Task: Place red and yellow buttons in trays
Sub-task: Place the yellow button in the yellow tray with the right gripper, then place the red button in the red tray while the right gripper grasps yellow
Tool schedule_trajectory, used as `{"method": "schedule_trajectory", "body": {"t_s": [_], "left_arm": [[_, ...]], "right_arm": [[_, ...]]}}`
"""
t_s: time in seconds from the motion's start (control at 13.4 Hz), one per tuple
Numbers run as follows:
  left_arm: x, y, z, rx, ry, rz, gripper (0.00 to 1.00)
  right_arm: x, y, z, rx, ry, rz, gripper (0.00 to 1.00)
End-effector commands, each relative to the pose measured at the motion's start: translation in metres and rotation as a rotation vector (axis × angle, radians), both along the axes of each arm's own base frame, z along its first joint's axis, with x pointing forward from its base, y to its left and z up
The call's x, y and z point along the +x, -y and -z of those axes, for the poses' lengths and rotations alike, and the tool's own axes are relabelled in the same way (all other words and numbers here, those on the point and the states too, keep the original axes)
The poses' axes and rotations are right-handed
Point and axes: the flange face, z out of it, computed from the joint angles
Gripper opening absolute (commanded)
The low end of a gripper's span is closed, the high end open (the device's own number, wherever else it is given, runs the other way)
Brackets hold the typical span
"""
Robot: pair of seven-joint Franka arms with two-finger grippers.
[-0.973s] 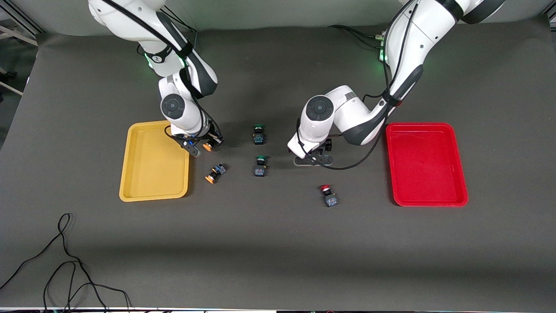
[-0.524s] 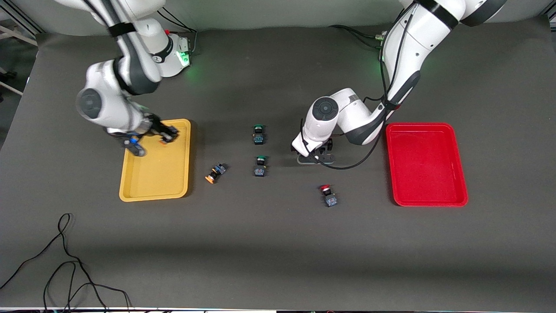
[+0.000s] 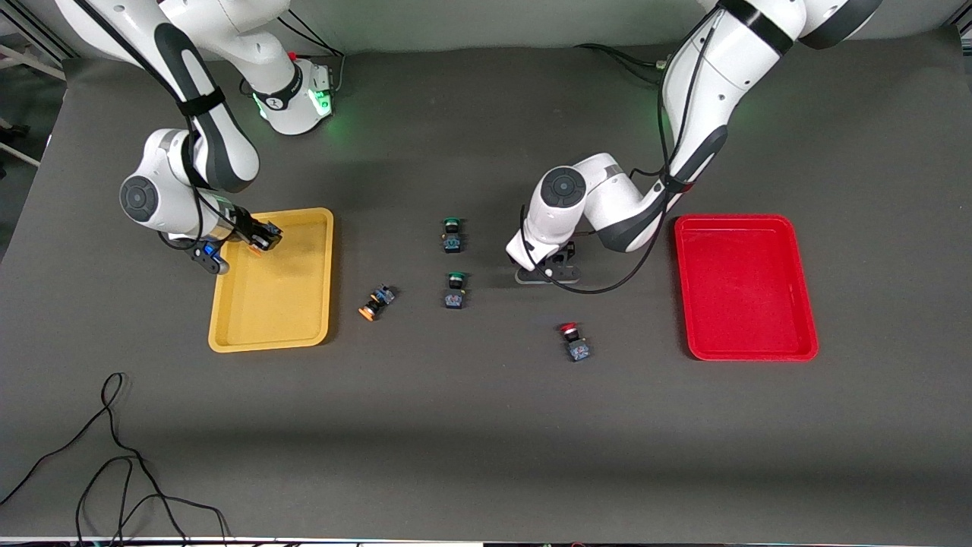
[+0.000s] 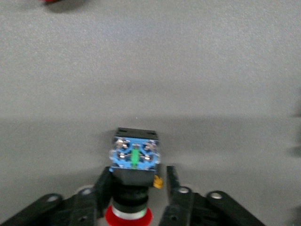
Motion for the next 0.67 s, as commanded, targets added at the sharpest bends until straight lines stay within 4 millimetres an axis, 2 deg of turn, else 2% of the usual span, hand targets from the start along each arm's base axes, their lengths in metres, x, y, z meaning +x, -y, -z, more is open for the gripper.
{"method": "schedule_trajectory", "body": {"t_s": [0.0,0.07,0.22,0.3,0.37,0.45,0.52,0.6], "left_arm": [[0.001,-0.003,0.004,0.021,0.029,-0.005,0.13],[0.007,-0.006,-0.005,0.031,0.040,-0.008,0.04],[0.022,-0.016,-0.037,0.083,0.064,-0.022,0.04],[0.034,-0.035,-0.054,0.122,0.063,-0.041,0.04],[0.040,-0.046,-0.075,0.156,0.063,-0.025,0.05],[0.049,-0.061,-0.098,0.183,0.047,-0.021,0.07],[0.058,-0.074,-0.127,0.196,0.016,-0.025,0.07],[0.073,-0.094,-0.158,0.201,-0.023,-0.019,0.08]], "right_arm": [[0.014,-0.008,-0.013,0.006,0.031,-0.032,1.00],[0.020,-0.014,-0.023,0.015,0.038,-0.039,1.00],[0.048,-0.038,-0.061,0.040,0.046,-0.085,1.00],[0.068,-0.053,-0.083,0.049,0.070,-0.105,1.00],[0.087,-0.080,-0.101,0.052,0.114,-0.130,1.00],[0.100,-0.115,-0.106,0.073,0.131,-0.112,1.00],[0.116,-0.153,-0.099,0.106,0.127,-0.072,1.00],[0.124,-0.184,-0.074,0.125,0.112,-0.054,1.00]]}}
